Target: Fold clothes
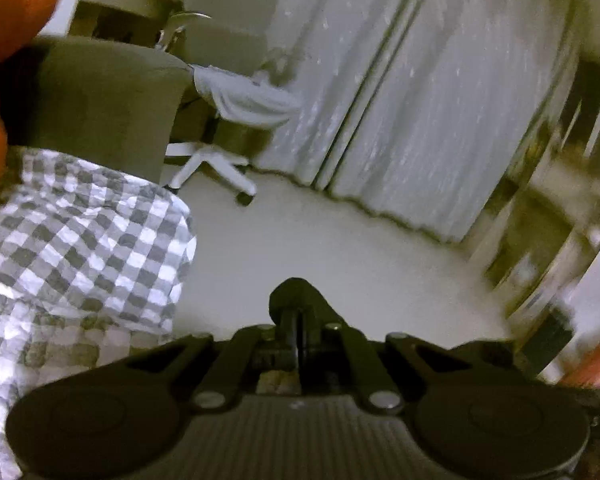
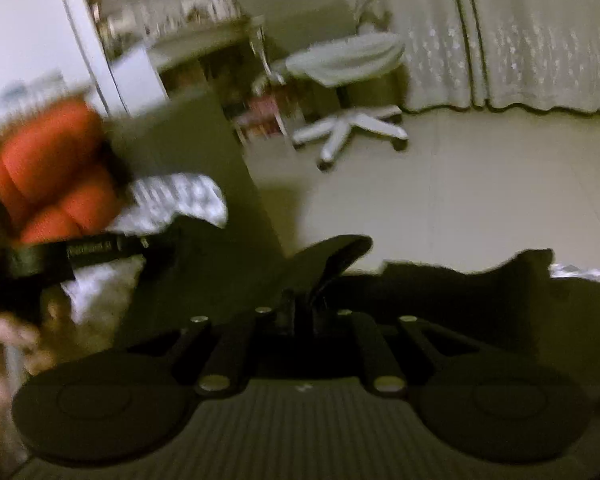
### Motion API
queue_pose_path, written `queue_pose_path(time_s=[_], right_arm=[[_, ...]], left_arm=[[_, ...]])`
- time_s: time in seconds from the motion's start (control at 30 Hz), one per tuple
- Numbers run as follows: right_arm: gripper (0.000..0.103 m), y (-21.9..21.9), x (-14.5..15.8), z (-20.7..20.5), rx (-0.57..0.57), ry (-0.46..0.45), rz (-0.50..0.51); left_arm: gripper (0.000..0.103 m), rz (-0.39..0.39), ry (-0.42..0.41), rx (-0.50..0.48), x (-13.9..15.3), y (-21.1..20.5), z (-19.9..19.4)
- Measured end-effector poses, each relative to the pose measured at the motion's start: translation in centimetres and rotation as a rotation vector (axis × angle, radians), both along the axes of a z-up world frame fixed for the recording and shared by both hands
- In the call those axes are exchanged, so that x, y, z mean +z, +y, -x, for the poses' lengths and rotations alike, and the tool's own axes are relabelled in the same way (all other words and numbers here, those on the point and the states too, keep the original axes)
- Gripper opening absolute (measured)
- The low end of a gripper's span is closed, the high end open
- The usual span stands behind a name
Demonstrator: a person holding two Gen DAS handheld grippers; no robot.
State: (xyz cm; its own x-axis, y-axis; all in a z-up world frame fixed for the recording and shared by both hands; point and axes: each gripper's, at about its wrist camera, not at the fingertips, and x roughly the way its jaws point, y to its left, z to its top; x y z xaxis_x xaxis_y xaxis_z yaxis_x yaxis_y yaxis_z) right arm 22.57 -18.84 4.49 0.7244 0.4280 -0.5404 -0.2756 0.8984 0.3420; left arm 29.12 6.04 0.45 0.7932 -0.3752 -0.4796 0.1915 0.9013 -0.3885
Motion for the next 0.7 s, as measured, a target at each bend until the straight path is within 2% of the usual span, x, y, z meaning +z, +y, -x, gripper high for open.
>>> queue_pose_path(time_s=[0.03,0.07,0.2,0.3,0.33,0.37,0.4,0.43,0.47,0.63,0.7], right_arm=[[0.009,-0.1,0.3,0.0,-0.001,-0.006,-0.033],[0.009,0.2,0.3,0.0,-0.007,-0.002,-0.019],[0.009,1.9,-1.1,-0.6,-0.020,0.048,0.094],[0.011,1.7,-1.5,-1.0,-0.038,0.059,0.062],[0.014,1.5,-1.4,-1.0,-0.040,0.064,0.043],[0.016,1.3,-1.1,-1.0,-0.037,0.062,0.031],[0.016,1.4,-1.0,-1.0,-0.033,0.057,0.032],[0.016,1.4,-0.8,-1.0,-0.030,0.052,0.034],[0.016,1.4,-0.8,-0.9,-0.034,0.050,0.039],[0.016,1.7,-1.0,-0.9,-0.043,0.051,0.064],[0.018,2.1,-1.0,-0.8,-0.030,0.042,0.080]], left_arm=[[0.002,0.002,0.012,0.001,-0.3,0.0,-0.2],[0.002,0.003,0.024,0.002,-0.6,0.1,-0.3],[0.003,0.010,0.072,0.007,-1.7,0.3,-0.9],[0.007,0.019,0.076,0.017,-1.4,0.7,-0.6],[0.017,0.017,0.061,0.019,-1.1,0.8,-0.2],[0.031,0.004,0.041,0.017,-0.8,0.6,0.2],[0.039,-0.009,0.021,0.015,-0.4,0.5,0.5],[0.052,-0.023,0.002,0.013,0.0,0.4,0.9],[0.059,-0.036,-0.018,0.011,0.4,0.2,1.3],[0.056,-0.181,-0.044,-0.017,0.9,-2.2,1.3],[0.038,-0.266,-0.018,-0.018,0.3,-3.5,0.8]])
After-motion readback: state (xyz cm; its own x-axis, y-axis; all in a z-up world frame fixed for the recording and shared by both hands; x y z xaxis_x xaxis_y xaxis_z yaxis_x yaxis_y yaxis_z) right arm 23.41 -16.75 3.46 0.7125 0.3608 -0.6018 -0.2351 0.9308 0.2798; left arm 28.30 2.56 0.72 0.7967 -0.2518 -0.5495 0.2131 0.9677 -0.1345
